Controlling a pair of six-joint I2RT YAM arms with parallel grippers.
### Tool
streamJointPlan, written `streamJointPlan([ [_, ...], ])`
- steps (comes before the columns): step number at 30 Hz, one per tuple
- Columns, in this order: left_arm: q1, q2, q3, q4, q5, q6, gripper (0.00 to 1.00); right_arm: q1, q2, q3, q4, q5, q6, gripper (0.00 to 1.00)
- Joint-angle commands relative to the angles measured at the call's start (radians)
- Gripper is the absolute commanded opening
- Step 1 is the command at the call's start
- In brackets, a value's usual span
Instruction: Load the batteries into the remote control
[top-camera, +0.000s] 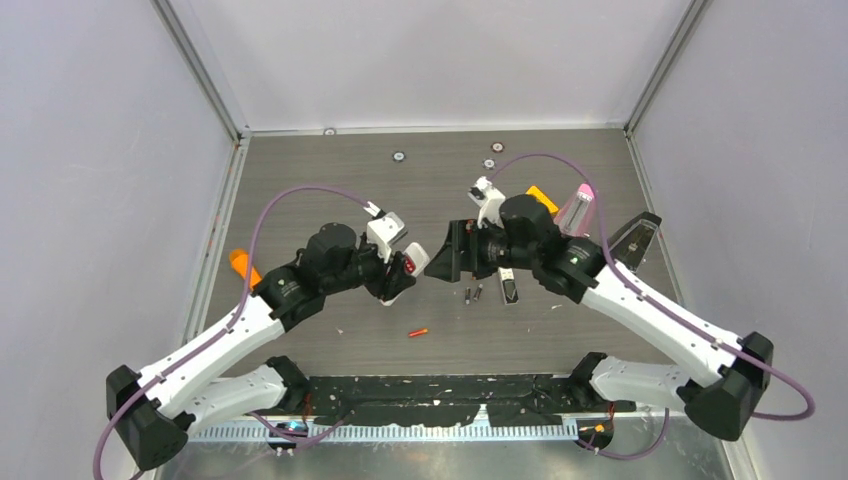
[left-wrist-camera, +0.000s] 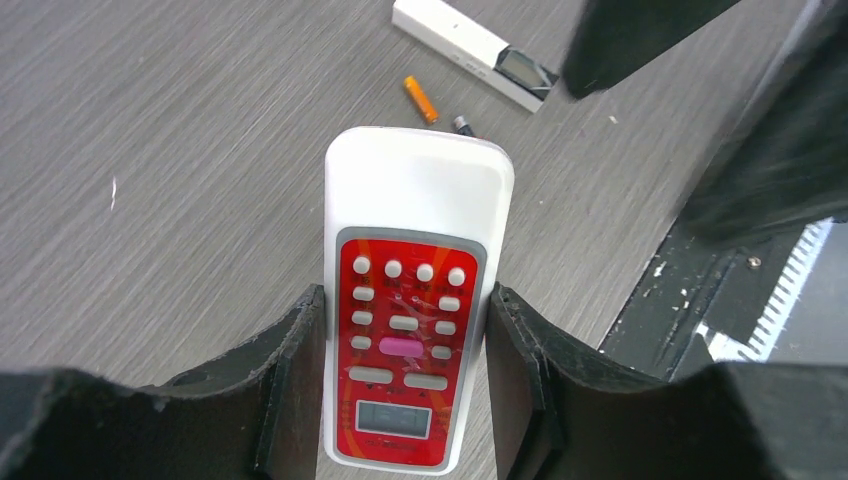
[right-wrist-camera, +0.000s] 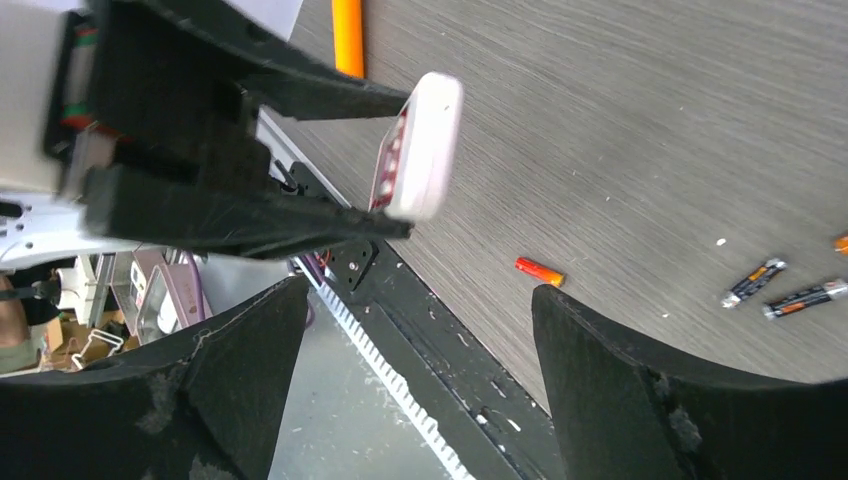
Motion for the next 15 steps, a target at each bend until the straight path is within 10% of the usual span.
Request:
streamJointPlan([
  [1,0.000,-0.044,0.016,0.072,0.100,0.058,0.00,0.065,0.072,0.081,0.067,0.101,0.085,0.85],
  [10,0.001,-0.093,-0.011,0.084,0.143,0.093,0.00,0.120,0.167,0.100,0.133,0.186,0.176,0.65],
  [15,0.000,-0.102,-0.007,0.078,0.120,0.092,0.00,0.131,0.184,0.083,0.153,0.185,0.230,0.35],
])
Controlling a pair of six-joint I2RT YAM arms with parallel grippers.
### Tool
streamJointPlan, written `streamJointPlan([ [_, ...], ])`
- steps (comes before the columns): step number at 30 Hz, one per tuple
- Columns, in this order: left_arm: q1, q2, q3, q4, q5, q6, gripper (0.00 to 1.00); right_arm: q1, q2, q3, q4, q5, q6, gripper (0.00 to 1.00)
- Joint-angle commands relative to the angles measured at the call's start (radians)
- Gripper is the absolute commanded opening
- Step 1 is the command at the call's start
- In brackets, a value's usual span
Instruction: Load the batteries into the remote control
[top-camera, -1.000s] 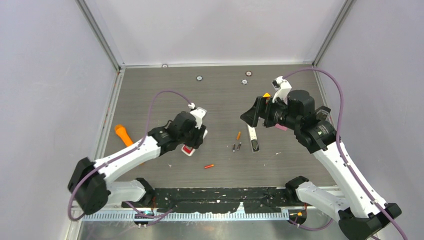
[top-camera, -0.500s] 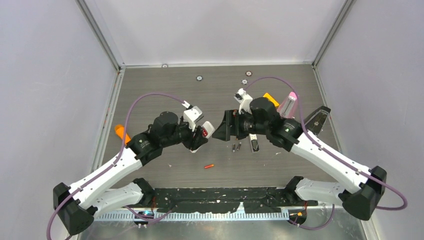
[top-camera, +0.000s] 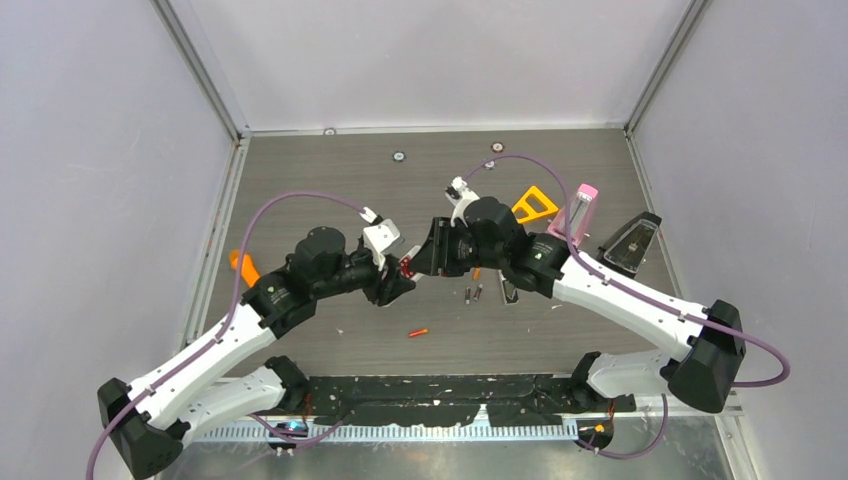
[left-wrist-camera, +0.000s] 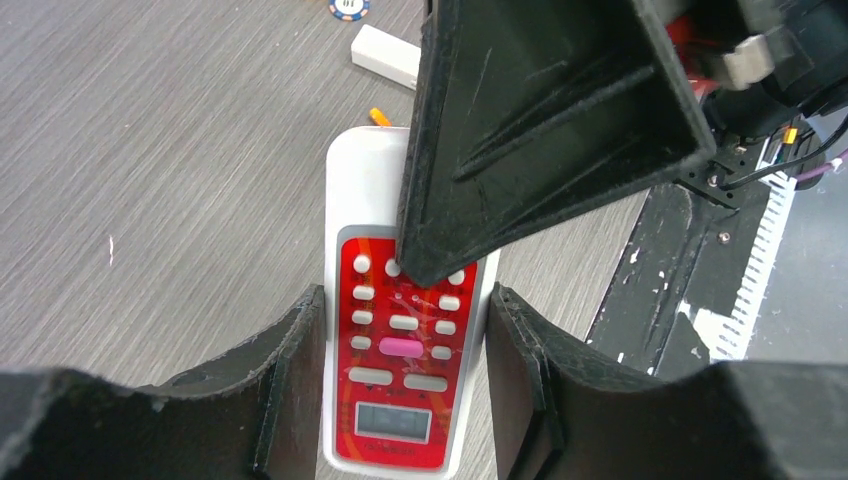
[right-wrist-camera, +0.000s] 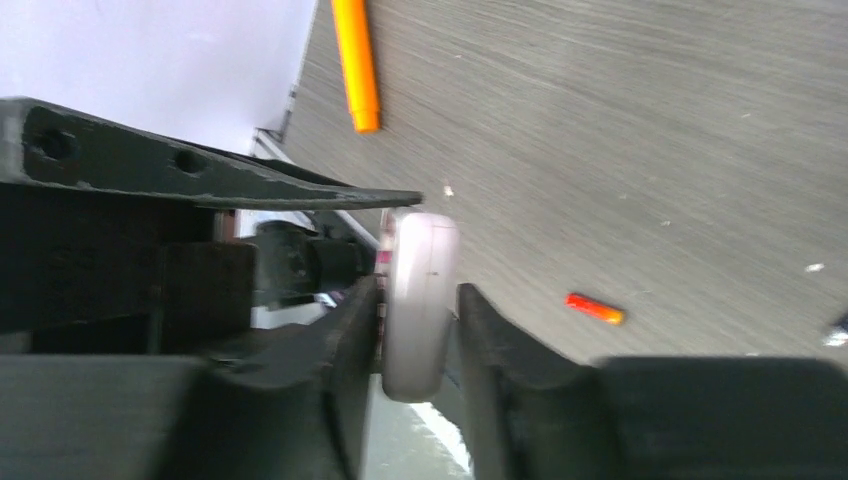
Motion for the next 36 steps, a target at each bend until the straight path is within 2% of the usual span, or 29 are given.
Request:
streamJointPlan([
  [1,0.000,-0.021,0.005,0.057,0.009,0.017,0.00,0.010,-0.001,0.014,0.064,0.037,0.079,0.30],
  [2,0.000,-0.020,0.007,0.054,0.006,0.015,0.00,0.011,-0.004,0.007,0.078,0.036,0.098,0.22],
  [3,0.000,-0.019,0.008,0.050,-0.002,0.011,0.04,0.013,-0.013,-0.006,0.083,0.036,0.106,0.18],
  [4,0.000,-0.019,0.010,0.048,-0.012,0.006,0.14,0.013,-0.017,-0.011,0.093,0.036,0.123,0.11],
  [5,0.000,-0.020,0.009,0.044,-0.015,0.004,0.26,0.012,-0.027,-0.020,0.096,0.036,0.133,0.08],
  [8,0.000,-0.035,-0.004,0.050,-0.035,0.003,0.68,0.012,-0.044,-0.030,0.106,0.048,0.179,0.05],
  [9,0.000,-0.048,-0.013,0.056,-0.044,0.004,0.76,0.011,-0.052,-0.033,0.106,0.053,0.192,0.05],
  [11,0.000,-0.082,-0.038,0.074,-0.057,0.015,0.82,0.012,-0.067,-0.040,0.099,0.077,0.240,0.05],
  [18,-0.005,-0.161,-0.146,0.148,-0.039,0.139,0.83,0.012,-0.095,-0.050,0.075,0.135,0.469,0.05],
  [22,-0.044,-0.181,-0.200,0.206,-0.080,0.214,0.82,0.010,-0.098,-0.030,0.036,0.152,0.559,0.05],
  [25,-0.130,-0.203,-0.251,0.289,-0.257,0.309,0.80,0.000,-0.106,-0.043,0.029,0.131,0.634,0.05],
  [29,-0.247,-0.203,-0.344,0.498,-0.555,0.458,0.70,-0.013,-0.117,-0.056,0.032,0.096,0.700,0.05],
  [34,-0.295,-0.179,-0.399,0.693,-0.745,0.547,0.49,-0.016,-0.132,-0.066,0.033,0.080,0.754,0.05],
  [36,-0.306,-0.169,-0.409,0.753,-0.766,0.575,0.43,-0.015,-0.137,-0.073,0.032,0.078,0.772,0.05],
])
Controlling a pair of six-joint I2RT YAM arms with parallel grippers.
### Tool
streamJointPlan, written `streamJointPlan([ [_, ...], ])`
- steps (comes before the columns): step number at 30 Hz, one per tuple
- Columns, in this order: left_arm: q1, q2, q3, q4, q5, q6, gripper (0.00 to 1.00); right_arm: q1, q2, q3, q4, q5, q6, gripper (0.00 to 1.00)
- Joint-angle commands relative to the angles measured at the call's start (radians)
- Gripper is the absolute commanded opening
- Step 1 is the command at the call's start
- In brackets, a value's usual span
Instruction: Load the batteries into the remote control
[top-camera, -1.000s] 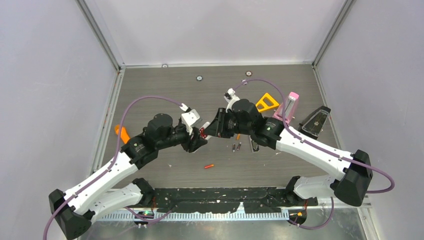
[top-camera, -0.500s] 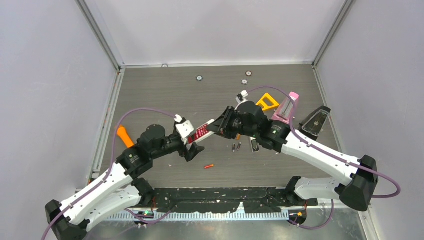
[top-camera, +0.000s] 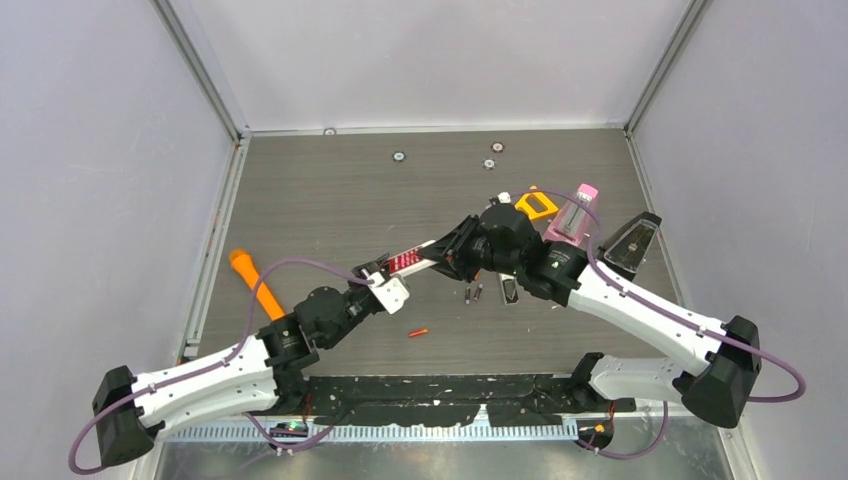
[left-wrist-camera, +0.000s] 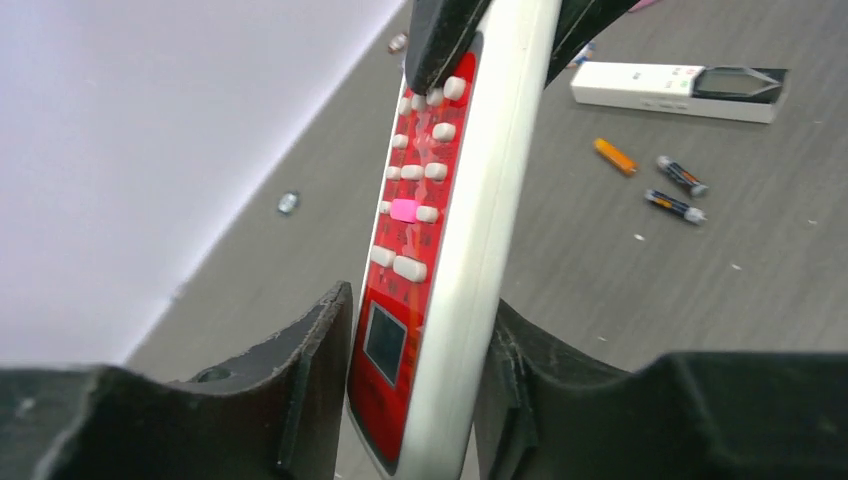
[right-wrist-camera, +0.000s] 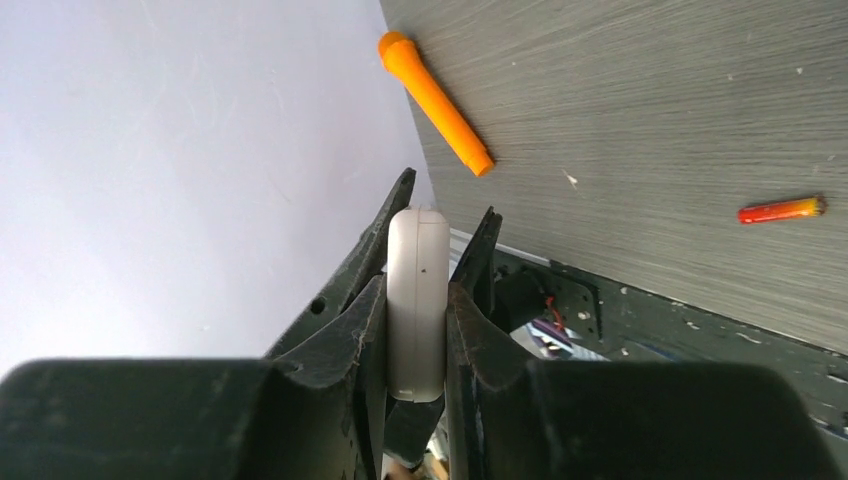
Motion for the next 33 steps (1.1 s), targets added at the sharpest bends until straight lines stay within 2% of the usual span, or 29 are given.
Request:
streamJointPlan([
  [1,-0.025,0.017,-0.013,0.264,-0.178,0.120,0.40,-0.003,-0.051,-0.007,0.050,-0.010,0.093,0.05],
  [6,-0.037,0.052,-0.004,0.274,-0.196,0.138,0.29,-0.003,-0.051,-0.014,0.049,-0.020,0.121,0.05],
  [11,-0.047,0.048,0.003,0.261,-0.192,0.124,0.00,-0.002,-0.042,-0.016,0.055,-0.037,0.129,0.05],
  [13,-0.047,0.038,0.018,0.219,-0.173,0.102,0.00,-0.003,-0.038,-0.023,0.071,-0.049,0.132,0.12],
  [16,-0.047,0.023,0.059,0.116,-0.148,0.037,0.00,-0.005,-0.036,-0.034,0.091,-0.064,0.128,0.32],
  [19,-0.047,0.018,0.119,-0.023,-0.130,-0.059,0.00,-0.013,-0.038,-0.045,0.118,-0.087,0.097,0.58],
  [23,-0.047,0.011,0.167,-0.159,-0.092,-0.161,0.00,-0.031,-0.063,-0.085,0.161,-0.119,0.049,0.78],
  [27,-0.042,0.001,0.208,-0.274,-0.029,-0.241,0.00,-0.054,-0.122,-0.125,0.170,-0.125,-0.024,0.89],
  [30,-0.022,-0.009,0.241,-0.351,0.061,-0.305,0.00,-0.080,-0.185,-0.140,0.184,-0.133,-0.114,0.92],
  [33,0.007,-0.015,0.278,-0.421,0.185,-0.359,0.00,-0.117,-0.255,-0.146,0.207,-0.151,-0.275,0.94],
])
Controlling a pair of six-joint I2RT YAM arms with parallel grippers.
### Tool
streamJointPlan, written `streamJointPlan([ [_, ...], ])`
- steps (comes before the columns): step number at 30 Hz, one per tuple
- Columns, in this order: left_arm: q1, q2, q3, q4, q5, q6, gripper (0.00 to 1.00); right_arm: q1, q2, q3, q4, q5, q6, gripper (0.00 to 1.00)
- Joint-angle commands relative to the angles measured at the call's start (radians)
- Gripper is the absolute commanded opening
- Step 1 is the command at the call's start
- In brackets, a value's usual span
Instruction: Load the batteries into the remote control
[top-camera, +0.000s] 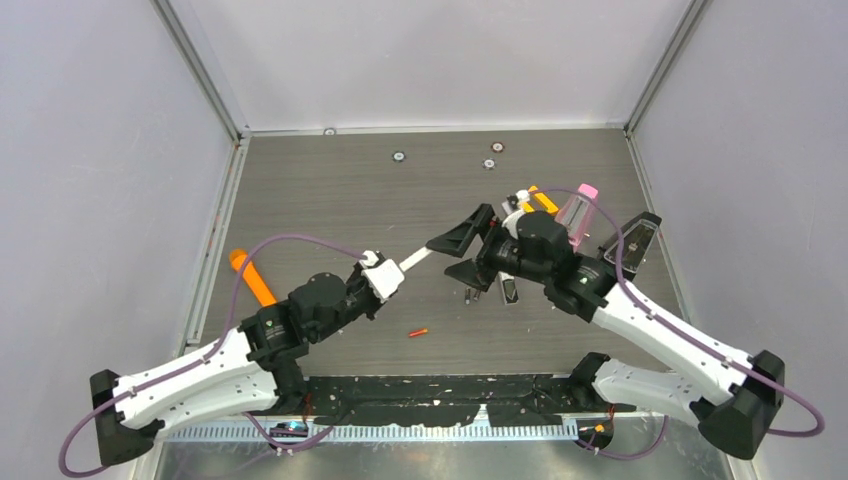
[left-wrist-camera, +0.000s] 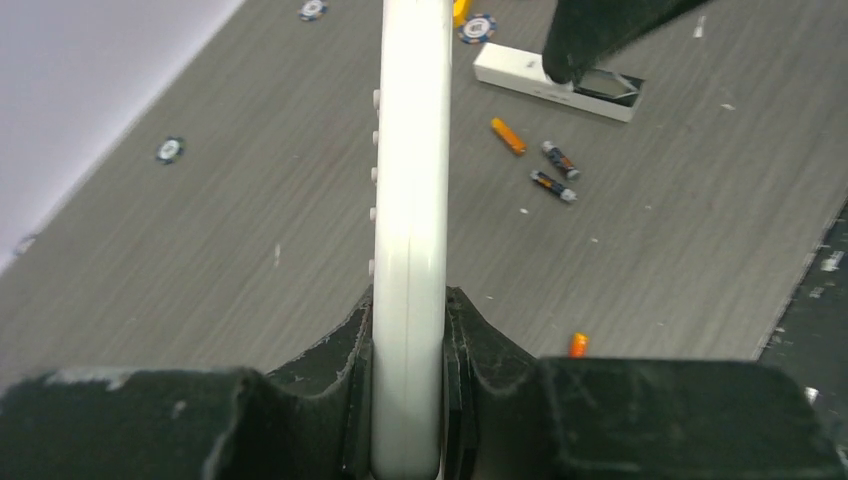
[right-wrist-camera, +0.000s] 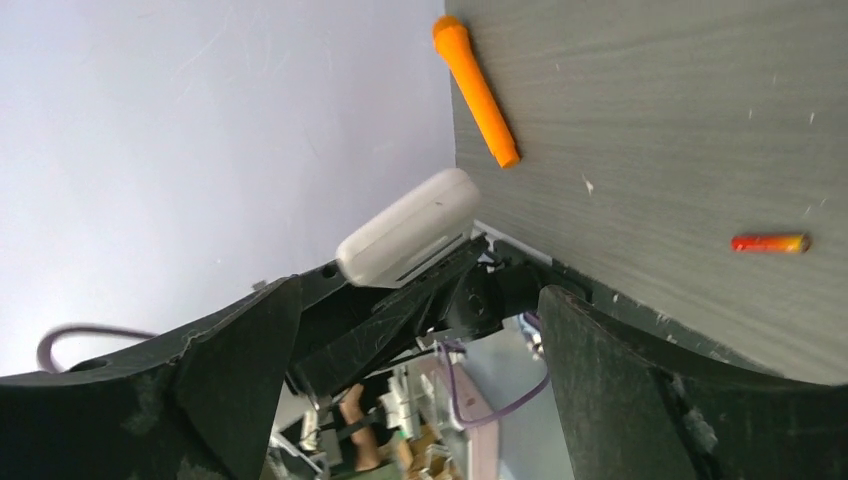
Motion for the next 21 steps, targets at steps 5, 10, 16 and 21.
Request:
streamJointPlan([
  [5,0.076,-0.030,0.138,-0.174,0.410,-0.173,0.00,-0.054,-0.145,0.104,0.037,-0.087,-0.570,0.99],
  [10,0.153,-0.015,0.206,-0.223,0.683,-0.199,0.00,-0.055,-0.146,0.198,-0.098,-0.235,-0.991,1.00],
  [16,0.200,0.020,0.296,-0.274,0.901,-0.199,0.00,-0.054,-0.147,0.218,-0.199,-0.450,-1.224,1.00],
  [21,0.205,0.071,0.361,-0.337,0.994,-0.199,0.00,-0.041,-0.134,0.237,-0.221,-0.548,-1.285,1.00],
])
